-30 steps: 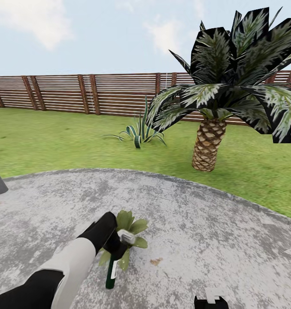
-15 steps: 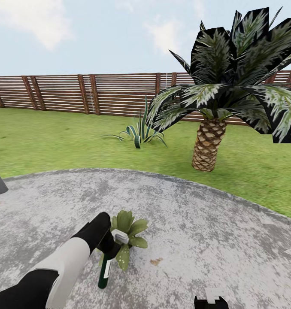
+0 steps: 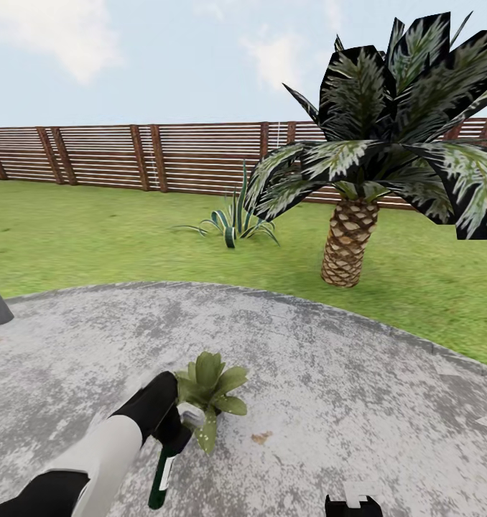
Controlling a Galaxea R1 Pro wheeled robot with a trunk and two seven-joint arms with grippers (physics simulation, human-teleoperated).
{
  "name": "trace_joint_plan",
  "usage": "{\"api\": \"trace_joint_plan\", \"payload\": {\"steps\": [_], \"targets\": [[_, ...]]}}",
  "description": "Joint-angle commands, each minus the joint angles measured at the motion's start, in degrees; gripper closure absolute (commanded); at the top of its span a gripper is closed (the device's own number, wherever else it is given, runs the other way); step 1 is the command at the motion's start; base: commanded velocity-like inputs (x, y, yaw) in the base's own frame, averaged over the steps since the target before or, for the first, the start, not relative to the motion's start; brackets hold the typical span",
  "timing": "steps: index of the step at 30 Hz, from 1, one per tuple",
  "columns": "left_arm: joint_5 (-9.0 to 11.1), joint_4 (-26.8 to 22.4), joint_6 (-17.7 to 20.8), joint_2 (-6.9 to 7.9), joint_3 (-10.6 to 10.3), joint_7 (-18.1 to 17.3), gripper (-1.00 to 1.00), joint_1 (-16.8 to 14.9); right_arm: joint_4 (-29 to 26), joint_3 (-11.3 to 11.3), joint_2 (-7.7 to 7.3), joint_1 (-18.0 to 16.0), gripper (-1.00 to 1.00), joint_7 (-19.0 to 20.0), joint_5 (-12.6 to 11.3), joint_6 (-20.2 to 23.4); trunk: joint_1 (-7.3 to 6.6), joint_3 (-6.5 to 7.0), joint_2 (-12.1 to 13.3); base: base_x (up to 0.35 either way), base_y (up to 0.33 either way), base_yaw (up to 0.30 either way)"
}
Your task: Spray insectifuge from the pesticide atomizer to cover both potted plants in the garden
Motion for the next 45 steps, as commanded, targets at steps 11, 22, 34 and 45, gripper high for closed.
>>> {"api": "trace_joint_plan", "payload": {"steps": [11,22,34,45], "targets": [[-0.39,-0.13,-0.08,1.86,-0.09,-0.41,1.00,2.80,0.06,0.32,0.01,-0.04,-1.00,-0.44,0.19,-0.04,-0.01,-0.05,-0.02,-0.133,0.142,0.000],[-0.31,-1.49,-0.07,1.74,-0.38,1.00,1.00,2.52,0.06,0.32,0.08,-0.04,-1.00,-0.41,0.19,-0.04,-0.01,-0.05,-0.02,0.104,0.294,0.000],[-0.15,-2.90,-0.17,2.38,-0.15,3.82,1.00,3.07,-0.03,0.32,0.20,-0.04,-1.00,-0.59,0.19,-0.04,-0.01,-0.05,-0.02,0.056,0.039,-0.057],[0.38,1.30,-0.29,3.96,-0.22,2.88,1.00,2.97,0.06,0.32,-0.07,-0.04,-1.00,-0.46,0.28,-0.04,-0.01,-0.05,-0.02,0.000,0.028,-0.074]]}}
